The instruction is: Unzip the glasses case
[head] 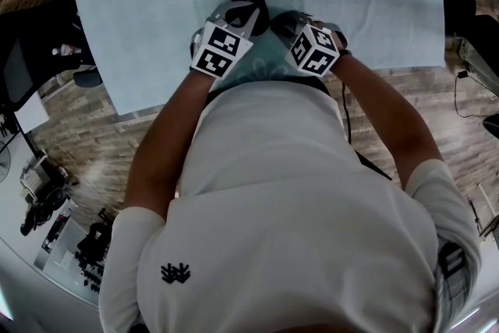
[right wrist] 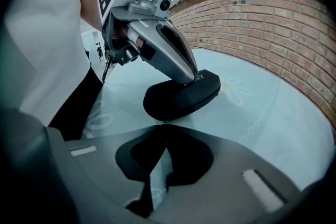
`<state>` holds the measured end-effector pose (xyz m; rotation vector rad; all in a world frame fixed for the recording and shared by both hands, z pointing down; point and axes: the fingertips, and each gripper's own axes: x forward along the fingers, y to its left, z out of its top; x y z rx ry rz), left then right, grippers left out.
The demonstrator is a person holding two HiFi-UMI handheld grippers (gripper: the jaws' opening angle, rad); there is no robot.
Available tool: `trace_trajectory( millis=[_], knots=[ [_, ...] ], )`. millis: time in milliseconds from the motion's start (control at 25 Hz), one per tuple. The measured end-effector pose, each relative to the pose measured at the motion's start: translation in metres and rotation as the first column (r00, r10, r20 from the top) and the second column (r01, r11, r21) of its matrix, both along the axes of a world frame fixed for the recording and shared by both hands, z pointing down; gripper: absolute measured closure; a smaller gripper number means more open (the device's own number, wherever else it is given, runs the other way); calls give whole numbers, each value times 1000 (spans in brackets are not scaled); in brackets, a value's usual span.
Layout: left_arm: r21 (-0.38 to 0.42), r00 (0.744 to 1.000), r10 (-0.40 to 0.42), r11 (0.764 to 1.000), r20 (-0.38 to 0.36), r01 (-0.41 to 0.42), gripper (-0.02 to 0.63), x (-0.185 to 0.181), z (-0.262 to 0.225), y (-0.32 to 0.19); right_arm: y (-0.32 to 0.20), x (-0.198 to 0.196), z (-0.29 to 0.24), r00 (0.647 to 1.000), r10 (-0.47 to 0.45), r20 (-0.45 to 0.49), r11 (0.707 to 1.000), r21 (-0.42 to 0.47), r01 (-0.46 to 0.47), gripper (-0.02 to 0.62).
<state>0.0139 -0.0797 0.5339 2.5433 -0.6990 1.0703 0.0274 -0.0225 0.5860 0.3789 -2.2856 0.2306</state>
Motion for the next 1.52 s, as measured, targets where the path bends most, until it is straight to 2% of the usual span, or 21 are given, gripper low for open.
trace_trajectory(
  millis=[560,1520],
  knots=[
    [-62,1000,-10,998,-15,9,555,-1,1,-2,-12,5,-3,1000,31,-1,999,-19,-31,594],
    [-98,999,-35,995,-33,31,555,-3,4,-5,-61,3,0,1000,-22,-15,1000,3,22,594]
  ],
)
